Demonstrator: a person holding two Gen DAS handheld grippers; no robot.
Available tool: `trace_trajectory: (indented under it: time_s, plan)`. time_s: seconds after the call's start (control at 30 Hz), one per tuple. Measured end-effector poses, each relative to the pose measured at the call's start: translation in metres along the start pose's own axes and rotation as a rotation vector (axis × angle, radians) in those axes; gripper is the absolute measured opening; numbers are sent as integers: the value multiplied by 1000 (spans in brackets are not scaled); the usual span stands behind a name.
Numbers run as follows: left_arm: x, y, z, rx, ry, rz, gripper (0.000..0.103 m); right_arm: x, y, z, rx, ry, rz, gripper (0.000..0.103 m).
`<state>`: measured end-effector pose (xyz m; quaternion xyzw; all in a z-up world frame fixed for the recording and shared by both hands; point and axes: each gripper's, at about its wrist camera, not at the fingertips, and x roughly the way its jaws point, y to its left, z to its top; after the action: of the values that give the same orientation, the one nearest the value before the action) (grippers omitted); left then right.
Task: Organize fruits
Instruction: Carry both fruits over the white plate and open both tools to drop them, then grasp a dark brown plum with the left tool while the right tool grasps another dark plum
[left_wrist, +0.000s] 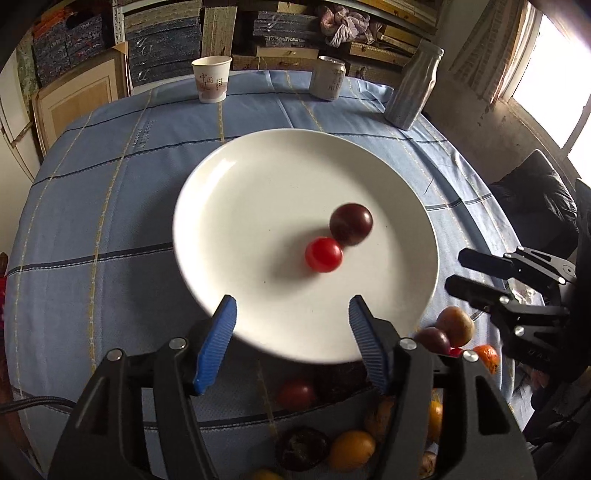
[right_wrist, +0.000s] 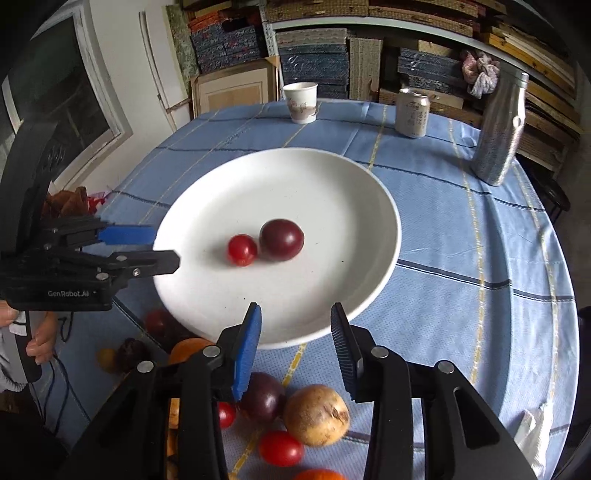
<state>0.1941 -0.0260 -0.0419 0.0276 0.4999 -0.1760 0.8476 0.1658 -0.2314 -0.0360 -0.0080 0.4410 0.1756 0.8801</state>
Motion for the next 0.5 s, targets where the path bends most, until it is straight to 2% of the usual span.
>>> trace_trajectory:
  time_s: [0.13, 0.2, 0.27, 0.3, 0.37, 0.5]
  plan:
    - [-23, 3, -23, -10, -14, 18, 67, -37, -5, 10, 32, -74, -8, 39]
    - [-33, 4, -35, -19, -15, 22, 67, -64, -8, 16, 52, -130, 24, 41]
    - [-44, 2, -50, -24, -15, 24, 68, -87, -8, 13, 40, -164, 53, 53]
    - [-48, 1, -57, -21, -16, 27, 68, -99, -5, 7, 16, -168, 58, 60]
    - [-55, -5, -75, -12, -12, 37, 69, -113, -3, -15, -5, -158, 70, 61]
    - [-64, -19, -118, -10, 29, 27, 69, -119, -6, -72, 38, -90, 50, 61]
